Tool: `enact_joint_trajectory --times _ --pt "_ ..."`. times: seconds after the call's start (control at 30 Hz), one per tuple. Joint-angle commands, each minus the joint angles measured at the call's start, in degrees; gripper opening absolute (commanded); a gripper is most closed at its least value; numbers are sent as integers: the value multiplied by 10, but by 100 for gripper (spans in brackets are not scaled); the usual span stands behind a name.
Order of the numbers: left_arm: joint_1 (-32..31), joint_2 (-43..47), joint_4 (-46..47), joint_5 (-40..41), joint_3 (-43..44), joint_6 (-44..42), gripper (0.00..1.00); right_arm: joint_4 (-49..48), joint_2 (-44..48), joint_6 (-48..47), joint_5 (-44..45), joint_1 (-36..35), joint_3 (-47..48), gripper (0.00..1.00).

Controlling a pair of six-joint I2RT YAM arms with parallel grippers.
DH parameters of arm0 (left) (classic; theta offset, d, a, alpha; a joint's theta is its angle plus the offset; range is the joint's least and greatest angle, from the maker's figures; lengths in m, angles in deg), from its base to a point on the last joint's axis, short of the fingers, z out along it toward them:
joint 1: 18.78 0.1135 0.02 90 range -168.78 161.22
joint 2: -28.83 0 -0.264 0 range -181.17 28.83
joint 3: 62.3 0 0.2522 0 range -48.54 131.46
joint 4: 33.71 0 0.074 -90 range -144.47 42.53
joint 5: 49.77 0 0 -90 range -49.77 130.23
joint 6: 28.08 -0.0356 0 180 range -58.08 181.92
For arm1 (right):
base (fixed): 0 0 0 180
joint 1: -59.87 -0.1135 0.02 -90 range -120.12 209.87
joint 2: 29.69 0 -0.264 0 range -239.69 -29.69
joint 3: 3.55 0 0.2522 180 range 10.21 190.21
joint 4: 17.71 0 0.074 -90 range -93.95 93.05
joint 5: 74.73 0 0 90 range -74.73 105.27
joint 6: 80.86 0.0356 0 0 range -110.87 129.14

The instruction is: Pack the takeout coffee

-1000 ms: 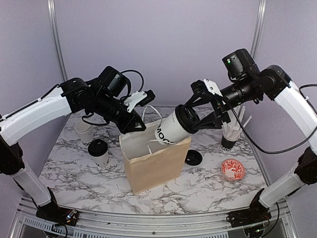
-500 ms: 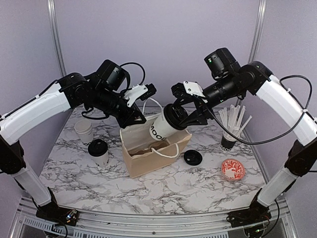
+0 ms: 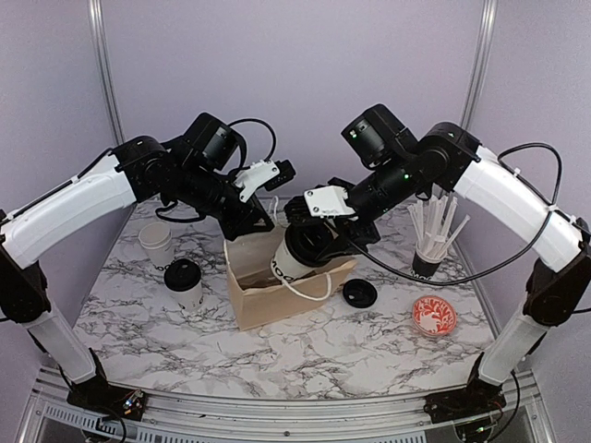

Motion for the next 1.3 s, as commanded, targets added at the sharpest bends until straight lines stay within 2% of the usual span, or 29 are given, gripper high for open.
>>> enact_joint_trajectory --times 0.0,0.43,0.8,0.9,0.97,1.03,1.27 --pt "2 -1 -8 -5 21 -8 5 0 0 -6 46 -13 16 50" --pt "6 -5 -9 14 19 -4 3 13 55 0 93 -20 -29 50" --pt "13 -13 -9 1 20 16 5 7 30 -3 118 -53 -52 49" --pt "14 -11 -9 -20 18 14 19 -4 25 -3 148 -68 -55 49" --pt "14 -6 -9 -30 20 15 39 -3 16 1 160 -73 -47 49" --pt "12 9 -10 -47 21 18 51 8 4 7 166 -76 -32 48" --pt "-22 119 5 -97 2 23 75 4 3 38 193 -82 -43 48"
